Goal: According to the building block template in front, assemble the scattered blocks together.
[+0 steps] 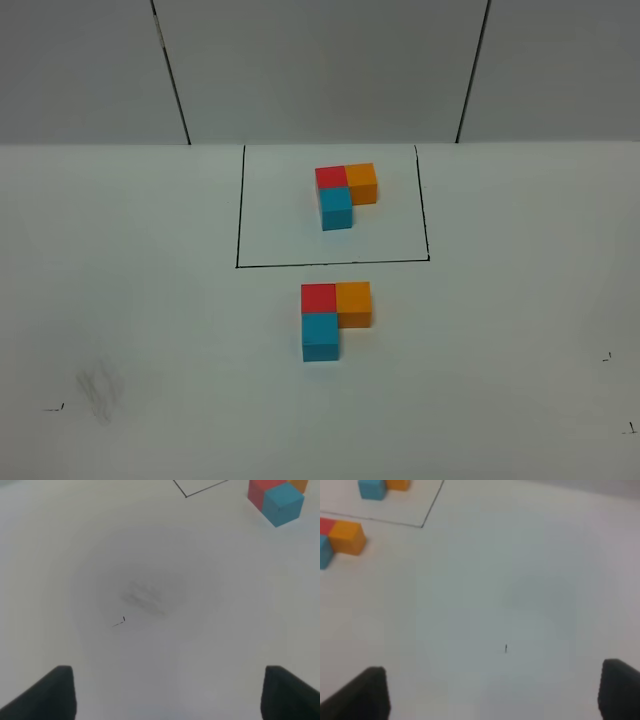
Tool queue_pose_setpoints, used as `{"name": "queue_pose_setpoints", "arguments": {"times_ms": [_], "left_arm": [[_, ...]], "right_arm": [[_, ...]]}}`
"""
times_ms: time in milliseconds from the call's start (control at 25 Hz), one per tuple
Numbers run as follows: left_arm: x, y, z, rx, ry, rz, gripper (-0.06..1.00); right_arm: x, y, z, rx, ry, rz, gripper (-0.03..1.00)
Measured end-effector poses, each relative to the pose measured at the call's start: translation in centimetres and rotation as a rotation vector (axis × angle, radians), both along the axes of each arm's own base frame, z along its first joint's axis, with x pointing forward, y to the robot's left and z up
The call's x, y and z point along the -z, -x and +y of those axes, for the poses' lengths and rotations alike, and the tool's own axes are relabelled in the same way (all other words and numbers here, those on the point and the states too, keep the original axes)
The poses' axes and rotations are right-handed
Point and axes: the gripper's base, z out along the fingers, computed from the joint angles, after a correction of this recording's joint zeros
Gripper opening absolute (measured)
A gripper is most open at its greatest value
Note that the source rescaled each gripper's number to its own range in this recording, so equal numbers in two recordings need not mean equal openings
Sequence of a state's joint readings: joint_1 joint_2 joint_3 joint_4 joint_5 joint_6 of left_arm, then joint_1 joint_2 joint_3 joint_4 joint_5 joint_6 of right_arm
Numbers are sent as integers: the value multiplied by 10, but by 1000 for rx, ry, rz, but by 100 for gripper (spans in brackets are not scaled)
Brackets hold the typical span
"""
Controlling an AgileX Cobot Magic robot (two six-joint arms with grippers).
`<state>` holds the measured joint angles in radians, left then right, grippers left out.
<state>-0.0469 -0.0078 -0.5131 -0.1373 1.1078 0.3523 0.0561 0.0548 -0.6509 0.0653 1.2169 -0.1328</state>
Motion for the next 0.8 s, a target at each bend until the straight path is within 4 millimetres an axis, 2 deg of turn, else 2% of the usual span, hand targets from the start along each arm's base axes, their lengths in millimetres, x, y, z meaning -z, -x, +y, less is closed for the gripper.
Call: {"name": "queue_pose_setpoints", "arguments": {"times_ms": [280, 800], "left_arm": [[0, 0, 0, 0, 0, 0, 85], [0, 0, 0, 0, 0, 0, 85]], "right_arm": [[25, -15, 1, 9, -8, 49, 77], [29, -23, 1, 34, -41, 14, 77]]}}
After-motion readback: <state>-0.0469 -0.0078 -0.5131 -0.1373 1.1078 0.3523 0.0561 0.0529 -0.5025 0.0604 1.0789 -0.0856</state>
